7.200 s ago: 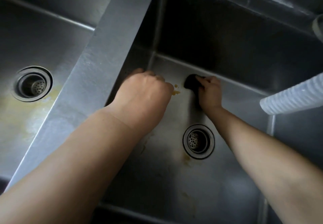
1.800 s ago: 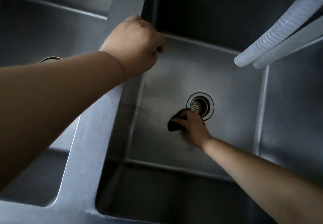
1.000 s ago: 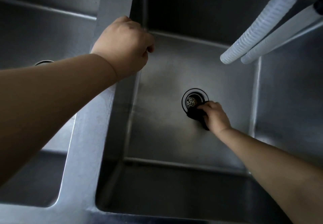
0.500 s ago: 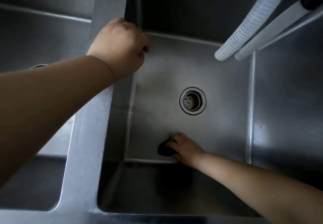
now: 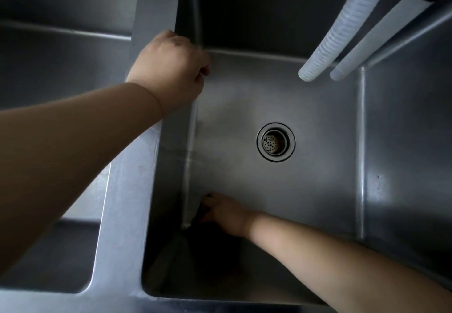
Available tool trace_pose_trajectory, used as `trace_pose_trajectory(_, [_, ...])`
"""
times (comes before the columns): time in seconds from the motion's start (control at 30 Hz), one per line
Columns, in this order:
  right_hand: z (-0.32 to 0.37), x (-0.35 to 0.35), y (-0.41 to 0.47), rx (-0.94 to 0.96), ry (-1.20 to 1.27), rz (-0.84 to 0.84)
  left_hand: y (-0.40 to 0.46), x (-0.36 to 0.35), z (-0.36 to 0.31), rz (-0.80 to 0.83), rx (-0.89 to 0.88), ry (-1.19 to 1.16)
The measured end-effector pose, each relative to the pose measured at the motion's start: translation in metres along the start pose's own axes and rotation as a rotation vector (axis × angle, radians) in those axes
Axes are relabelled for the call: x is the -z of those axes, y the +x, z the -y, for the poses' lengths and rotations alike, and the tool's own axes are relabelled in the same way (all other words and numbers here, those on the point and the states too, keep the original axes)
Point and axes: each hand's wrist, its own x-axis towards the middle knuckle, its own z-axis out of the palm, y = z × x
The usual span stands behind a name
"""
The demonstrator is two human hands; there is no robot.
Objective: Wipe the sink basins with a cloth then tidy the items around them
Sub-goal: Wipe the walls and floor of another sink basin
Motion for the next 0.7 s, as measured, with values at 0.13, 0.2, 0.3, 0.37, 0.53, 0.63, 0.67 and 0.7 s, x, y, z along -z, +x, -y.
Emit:
trace_pose_trajectory(0.13, [-0.019,-0.004,-0.029,-0.042,0.018,-0.005,0.001,0.002,-0.003,0.003,0.003,0.013])
trace_pose_trajectory(0.2, [-0.016,0.005,-0.042,-0.141,0.045,0.028,0.001,0.004,-0.004,0.018,0.004,0.016])
trace_pose_trajectory(0.3, [-0.023,0.007,-0.064,-0.294,0.069,0.039,0.001,0.007,-0.007,0.043,-0.01,0.041])
trace_pose_trajectory(0.37, [-0.028,0.009,-0.079,-0.337,0.099,0.079,0.002,0.008,-0.01,0.067,-0.02,0.064])
trace_pose_trajectory(0.53, [-0.046,0.009,-0.122,-0.346,0.084,0.045,0.001,0.008,-0.015,0.114,-0.041,0.139])
trace_pose_trajectory(0.63, [-0.058,0.015,-0.146,-0.362,0.064,0.05,0.002,0.01,-0.02,0.149,-0.068,0.161])
trace_pose_trajectory(0.67, [-0.062,0.017,-0.154,-0.374,0.078,0.072,0.003,0.01,-0.021,0.154,-0.069,0.172])
trace_pose_trajectory(0.7, [-0.066,0.018,-0.162,-0.394,0.113,0.092,0.003,0.01,-0.022,0.156,-0.067,0.181])
